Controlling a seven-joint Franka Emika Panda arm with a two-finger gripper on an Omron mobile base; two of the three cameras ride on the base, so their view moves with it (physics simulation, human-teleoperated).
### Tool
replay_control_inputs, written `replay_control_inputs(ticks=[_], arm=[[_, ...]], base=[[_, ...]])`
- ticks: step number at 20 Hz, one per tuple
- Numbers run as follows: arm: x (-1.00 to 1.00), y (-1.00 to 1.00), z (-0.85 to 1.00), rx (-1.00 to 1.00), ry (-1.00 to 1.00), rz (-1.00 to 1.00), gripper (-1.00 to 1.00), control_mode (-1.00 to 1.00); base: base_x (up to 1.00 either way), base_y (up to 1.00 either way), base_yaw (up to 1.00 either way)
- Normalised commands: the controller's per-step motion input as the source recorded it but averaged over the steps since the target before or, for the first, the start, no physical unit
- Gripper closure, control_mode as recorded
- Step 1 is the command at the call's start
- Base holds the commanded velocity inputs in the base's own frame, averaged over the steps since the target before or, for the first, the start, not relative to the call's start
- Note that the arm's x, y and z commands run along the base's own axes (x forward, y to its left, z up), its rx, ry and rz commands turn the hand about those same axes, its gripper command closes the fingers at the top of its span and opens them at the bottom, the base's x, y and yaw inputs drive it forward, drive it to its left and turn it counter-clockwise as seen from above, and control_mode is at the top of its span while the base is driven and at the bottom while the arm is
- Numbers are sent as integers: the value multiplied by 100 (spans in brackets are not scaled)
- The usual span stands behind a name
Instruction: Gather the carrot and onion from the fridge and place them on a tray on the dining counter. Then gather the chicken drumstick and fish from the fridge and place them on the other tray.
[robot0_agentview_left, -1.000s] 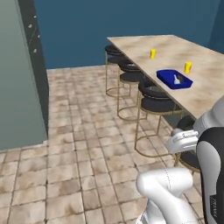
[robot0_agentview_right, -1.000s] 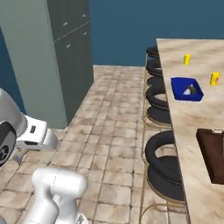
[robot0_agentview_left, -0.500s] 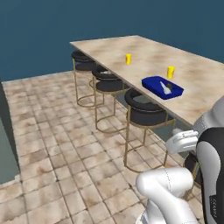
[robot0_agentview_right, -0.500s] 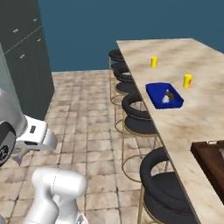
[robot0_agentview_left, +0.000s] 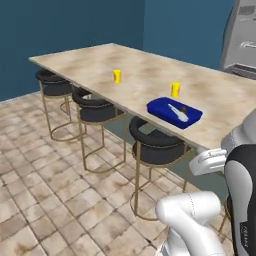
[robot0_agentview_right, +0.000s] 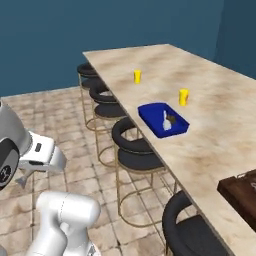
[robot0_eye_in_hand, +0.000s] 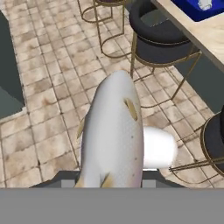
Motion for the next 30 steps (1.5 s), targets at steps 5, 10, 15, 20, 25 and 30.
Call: replay_control_inputs(ticks=[5,10,15,20,25,30], arm=[[0,0,0,0,0,0,100,100],[0,0,0,0,0,0,100,100],[0,0,0,0,0,0,100,100],[0,0,0,0,0,0,100,100],[0,0,0,0,0,0,100,100],[0,0,0,0,0,0,100,100]], base=[[58,56,-47],[60,59,-46],[55,66,-45],[36,47,-44],[42,27,-42],[50,36,-43]])
